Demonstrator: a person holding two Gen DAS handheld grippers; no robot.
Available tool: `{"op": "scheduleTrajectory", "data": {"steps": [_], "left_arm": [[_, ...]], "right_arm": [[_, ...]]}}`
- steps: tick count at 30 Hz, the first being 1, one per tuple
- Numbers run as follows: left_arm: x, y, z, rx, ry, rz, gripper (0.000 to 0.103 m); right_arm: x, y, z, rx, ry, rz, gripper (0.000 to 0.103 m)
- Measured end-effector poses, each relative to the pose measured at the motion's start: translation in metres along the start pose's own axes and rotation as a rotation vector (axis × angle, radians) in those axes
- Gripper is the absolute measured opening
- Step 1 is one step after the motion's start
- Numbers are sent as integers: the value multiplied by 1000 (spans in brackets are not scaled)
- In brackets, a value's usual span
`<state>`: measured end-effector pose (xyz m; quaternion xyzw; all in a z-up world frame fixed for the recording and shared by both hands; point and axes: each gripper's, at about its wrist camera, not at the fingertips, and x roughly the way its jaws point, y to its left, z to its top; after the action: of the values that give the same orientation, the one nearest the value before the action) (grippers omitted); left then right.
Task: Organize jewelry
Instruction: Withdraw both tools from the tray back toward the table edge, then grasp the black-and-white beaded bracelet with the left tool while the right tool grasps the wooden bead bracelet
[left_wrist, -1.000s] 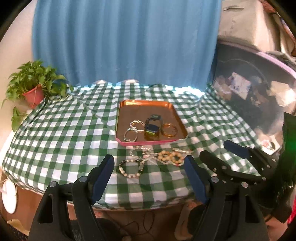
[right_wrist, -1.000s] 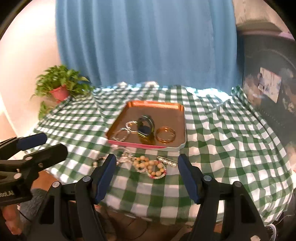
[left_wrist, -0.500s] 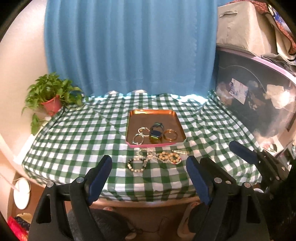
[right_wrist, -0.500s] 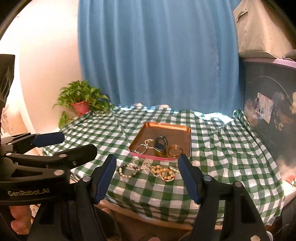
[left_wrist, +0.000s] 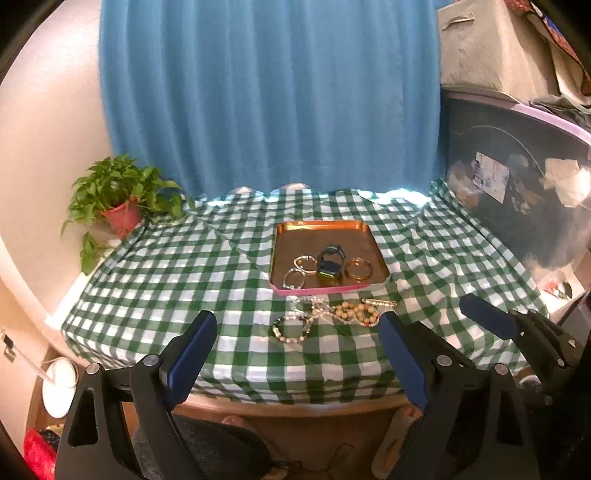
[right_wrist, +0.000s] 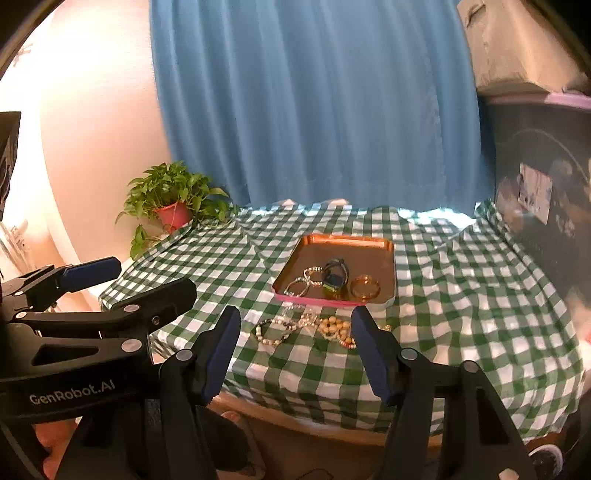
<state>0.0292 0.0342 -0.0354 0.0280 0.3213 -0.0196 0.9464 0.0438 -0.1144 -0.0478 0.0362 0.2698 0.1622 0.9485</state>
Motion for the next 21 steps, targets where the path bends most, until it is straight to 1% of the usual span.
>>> {"op": "scheduleTrajectory", "data": {"steps": [2,3,7,8,12,14,16,21], "left_arm": [[8,-1,-5,8,-8,-5,90],[13,-1,-7,6,0,-3,92],[36,3,-15,-18,41,-11,94],[40,4,-17,-20,41,-13,95],[59,7,-28,-25,-1,-10,100],[74,9,-33,-34,12,-40,102],[92,12,-38,-55,50,-83,102],[131,15,-48,-50,88,-145,103]], "right_arm": [[5,0,-4,-3,7,1,58],[8,-1,-6,-3,13,4,57],[24,-4,-14,1,49,-2,57],[29,-4,-16,0,58,-5,57],[48,-8,-25,8,88,-7,57],[58,-9,-29,11,103,-1,57],[70,-10,-34,11,120,4,57],[102,-16,-47,10,171,3,59]]}}
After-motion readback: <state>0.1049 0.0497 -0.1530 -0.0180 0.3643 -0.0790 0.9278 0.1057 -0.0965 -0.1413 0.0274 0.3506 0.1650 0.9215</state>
